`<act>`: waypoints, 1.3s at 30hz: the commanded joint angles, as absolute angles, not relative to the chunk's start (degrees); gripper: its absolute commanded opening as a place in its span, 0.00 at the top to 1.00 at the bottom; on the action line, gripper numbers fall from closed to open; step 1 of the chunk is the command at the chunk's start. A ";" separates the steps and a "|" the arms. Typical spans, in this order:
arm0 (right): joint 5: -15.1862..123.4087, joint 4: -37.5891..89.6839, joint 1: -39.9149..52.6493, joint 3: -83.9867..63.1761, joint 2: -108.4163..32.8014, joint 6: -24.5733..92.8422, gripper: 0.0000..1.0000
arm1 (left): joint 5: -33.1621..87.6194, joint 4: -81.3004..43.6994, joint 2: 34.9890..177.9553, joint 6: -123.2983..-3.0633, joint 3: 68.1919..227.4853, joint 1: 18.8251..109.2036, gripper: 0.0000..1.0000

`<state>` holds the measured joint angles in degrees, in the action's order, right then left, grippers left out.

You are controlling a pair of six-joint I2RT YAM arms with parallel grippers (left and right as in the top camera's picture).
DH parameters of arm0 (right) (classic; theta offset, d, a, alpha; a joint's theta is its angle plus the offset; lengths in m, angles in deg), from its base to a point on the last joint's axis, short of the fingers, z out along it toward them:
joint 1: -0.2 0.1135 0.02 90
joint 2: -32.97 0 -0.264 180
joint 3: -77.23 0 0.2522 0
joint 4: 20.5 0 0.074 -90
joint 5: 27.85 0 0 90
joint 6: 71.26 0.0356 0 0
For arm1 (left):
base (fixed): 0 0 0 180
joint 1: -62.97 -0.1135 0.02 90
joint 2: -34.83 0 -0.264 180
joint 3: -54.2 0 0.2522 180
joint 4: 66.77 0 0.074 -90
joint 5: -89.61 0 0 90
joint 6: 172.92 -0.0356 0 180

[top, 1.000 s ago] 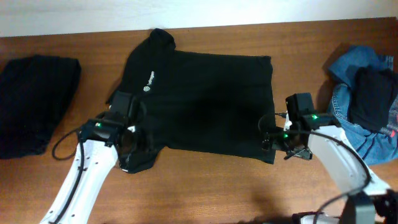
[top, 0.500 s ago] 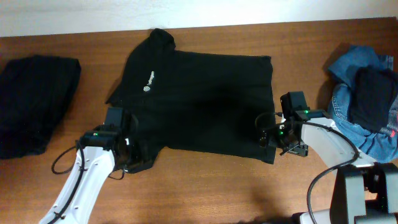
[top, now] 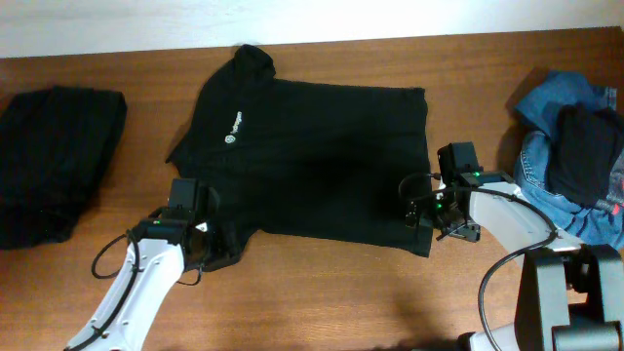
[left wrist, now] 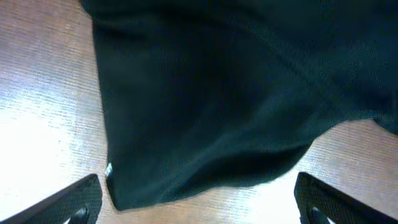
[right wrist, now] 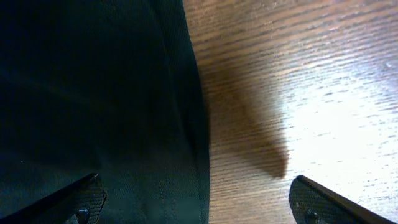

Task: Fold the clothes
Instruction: 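Grasp the bottom hem corners with both grippers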

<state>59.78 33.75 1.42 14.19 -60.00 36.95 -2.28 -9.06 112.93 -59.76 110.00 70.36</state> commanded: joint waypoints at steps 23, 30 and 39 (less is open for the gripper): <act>59.11 30.71 1.33 18.59 -60.42 46.09 0.09 | -1.21 -11.95 112.76 -60.63 108.06 70.15 0.01; 59.13 30.21 1.33 20.64 -60.42 46.75 0.12 | -1.19 -11.88 112.76 -60.63 108.06 70.15 0.01; 56.29 27.48 1.44 24.21 -60.42 45.72 0.25 | -1.19 -11.90 112.76 -60.63 108.06 70.15 0.01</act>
